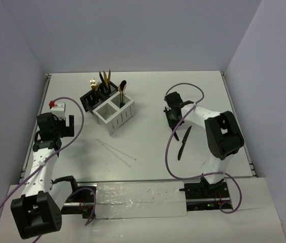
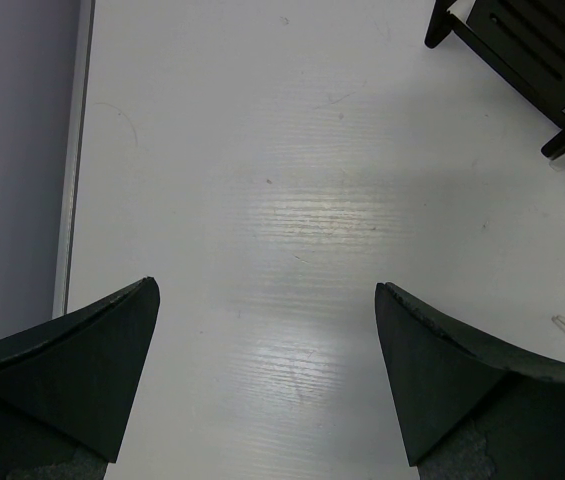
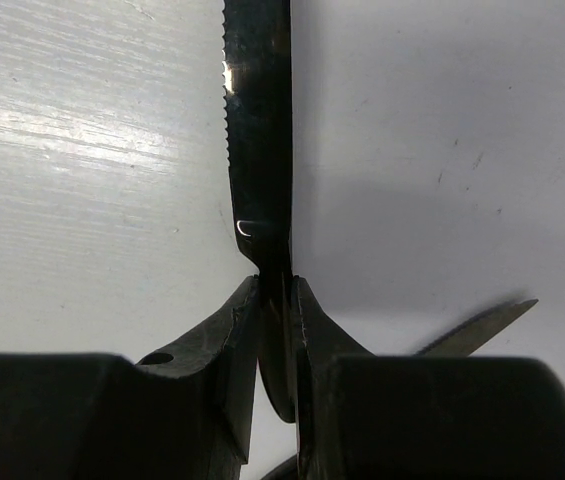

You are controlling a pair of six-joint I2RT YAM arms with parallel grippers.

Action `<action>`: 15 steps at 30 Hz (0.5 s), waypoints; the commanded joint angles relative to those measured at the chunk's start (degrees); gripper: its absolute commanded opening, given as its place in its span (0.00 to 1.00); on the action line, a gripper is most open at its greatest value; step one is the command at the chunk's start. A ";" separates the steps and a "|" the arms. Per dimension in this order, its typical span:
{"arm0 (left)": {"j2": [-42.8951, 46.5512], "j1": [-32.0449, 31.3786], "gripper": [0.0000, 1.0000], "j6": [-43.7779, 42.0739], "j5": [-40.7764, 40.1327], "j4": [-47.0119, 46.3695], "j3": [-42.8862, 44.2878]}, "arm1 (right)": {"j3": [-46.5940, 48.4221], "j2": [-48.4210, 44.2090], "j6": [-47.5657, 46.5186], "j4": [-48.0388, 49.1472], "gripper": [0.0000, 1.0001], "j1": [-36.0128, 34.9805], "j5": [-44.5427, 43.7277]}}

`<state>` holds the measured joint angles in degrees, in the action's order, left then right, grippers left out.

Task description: Sort the eating utensils into containers

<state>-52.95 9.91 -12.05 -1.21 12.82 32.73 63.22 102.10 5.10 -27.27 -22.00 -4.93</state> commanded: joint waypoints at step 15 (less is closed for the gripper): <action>-0.40 0.46 0.99 0.63 -0.28 -1.13 2.69 | 0.85 -7.88 0.96 1.69 0.00 -1.12 -0.96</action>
<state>-53.28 9.91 -12.05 -1.26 12.80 32.73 62.96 98.61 5.39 -26.79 -22.72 -5.10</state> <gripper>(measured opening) 0.993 0.218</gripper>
